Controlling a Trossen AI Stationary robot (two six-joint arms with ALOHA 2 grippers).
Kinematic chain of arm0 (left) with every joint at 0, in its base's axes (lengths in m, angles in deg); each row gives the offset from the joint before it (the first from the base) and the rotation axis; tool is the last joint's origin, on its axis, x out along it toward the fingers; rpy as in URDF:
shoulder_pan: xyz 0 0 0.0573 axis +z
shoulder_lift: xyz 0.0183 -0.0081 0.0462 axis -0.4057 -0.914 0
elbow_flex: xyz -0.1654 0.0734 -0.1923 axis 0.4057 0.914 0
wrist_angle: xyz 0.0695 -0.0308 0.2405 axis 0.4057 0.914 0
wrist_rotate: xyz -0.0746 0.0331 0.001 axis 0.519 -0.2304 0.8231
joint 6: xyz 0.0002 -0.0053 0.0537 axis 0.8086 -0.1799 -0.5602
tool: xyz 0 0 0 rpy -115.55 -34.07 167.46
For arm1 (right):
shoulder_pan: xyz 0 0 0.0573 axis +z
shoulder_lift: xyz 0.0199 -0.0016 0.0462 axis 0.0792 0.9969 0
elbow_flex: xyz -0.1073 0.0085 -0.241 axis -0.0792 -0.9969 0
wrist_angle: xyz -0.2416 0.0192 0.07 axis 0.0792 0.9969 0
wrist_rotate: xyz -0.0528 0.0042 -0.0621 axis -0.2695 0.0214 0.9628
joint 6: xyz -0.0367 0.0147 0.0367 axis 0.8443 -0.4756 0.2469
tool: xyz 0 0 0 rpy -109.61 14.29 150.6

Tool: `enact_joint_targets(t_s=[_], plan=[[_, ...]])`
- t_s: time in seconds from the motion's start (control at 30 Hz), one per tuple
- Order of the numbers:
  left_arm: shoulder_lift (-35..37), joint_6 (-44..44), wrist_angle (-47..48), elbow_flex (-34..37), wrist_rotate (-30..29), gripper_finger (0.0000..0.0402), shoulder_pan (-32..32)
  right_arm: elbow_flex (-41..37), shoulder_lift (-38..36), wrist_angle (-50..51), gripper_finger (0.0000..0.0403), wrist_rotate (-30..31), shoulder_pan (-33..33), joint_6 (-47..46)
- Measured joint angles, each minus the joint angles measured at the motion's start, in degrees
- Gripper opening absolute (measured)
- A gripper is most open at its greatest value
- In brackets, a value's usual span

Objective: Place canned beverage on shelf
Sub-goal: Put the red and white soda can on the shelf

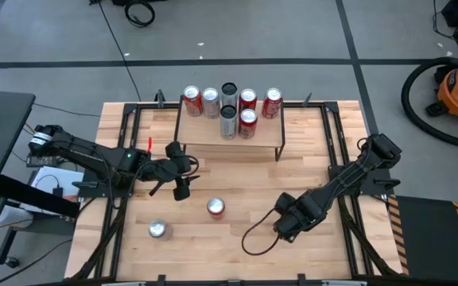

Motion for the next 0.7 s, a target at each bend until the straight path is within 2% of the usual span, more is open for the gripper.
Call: enact_joint_targets(t_s=[0.27,0.33,0.5,0.7], plan=[[0.0,0.7,0.0,0.0,0.1,0.0231,0.0,0.0,0.0,0.3,0.0323,2.6,0.0,29.8],[0.0,1.6,0.0,0.0,0.1,0.0231,0.0,0.0,0.0,0.3,0.0324,2.9,0.0,34.6],[0.0,2.7,0.0,0.0,0.1,0.0231,0.0,0.0,0.0,0.3,0.0328,2.9,-0.4,36.7],[0.0,3.5,-0.6,0.0,0.0,0.0231,0.7,0.0,0.0,0.2,0.0349,2.5,-2.2,33.4]])
